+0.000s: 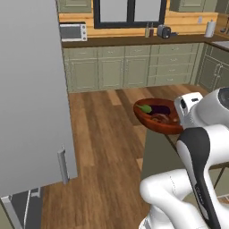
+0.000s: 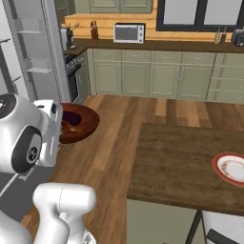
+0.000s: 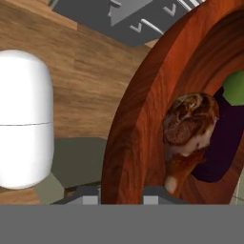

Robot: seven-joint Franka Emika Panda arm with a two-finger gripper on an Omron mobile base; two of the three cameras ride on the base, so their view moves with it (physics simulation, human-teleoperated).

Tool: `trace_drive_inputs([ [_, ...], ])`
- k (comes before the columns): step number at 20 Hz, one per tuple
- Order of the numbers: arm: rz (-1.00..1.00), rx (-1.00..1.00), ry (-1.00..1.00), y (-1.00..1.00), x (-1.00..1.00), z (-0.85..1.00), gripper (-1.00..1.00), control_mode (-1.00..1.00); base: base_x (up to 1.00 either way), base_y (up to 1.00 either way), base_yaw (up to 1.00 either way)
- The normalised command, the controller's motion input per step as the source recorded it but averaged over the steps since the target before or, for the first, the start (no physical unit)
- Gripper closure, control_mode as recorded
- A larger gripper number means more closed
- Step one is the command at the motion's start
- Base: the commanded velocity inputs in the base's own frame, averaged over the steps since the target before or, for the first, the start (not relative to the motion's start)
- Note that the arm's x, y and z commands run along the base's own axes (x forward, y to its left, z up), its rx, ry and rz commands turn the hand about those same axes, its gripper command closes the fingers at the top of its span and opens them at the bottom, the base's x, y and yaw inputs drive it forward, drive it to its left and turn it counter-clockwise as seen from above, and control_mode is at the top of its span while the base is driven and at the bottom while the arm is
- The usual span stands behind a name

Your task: Pick the chicken drumstick and eggplant from their plates and place them in the bowl. Then put the bowl in the fridge.

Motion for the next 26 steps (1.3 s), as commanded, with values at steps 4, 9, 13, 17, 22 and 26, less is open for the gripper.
trace_drive_inputs([
  [4,0.0,0.0,0.0,0.0,0.0,0.0,1.0,1.0,0.89,0.01,0.13],
  [9,0.0,0.0,0.0,0.0,0.0,0.0,1.0,1.0,0.45,0.56,0.01],
  [13,0.0,0.0,0.0,0.0,0.0,0.0,1.0,1.0,0.0,0.51,0.0],
  [17,0.0,0.0,0.0,0.0,0.0,0.0,1.0,1.0,0.11,-0.34,0.0],
  [22,0.0,0.0,0.0,0.0,0.0,0.0,1.0,1.0,0.44,-0.08,0.0],
  [26,0.0,0.0,0.0,0.0,0.0,0.0,1.0,1.0,0.8,0.0,0.02],
])
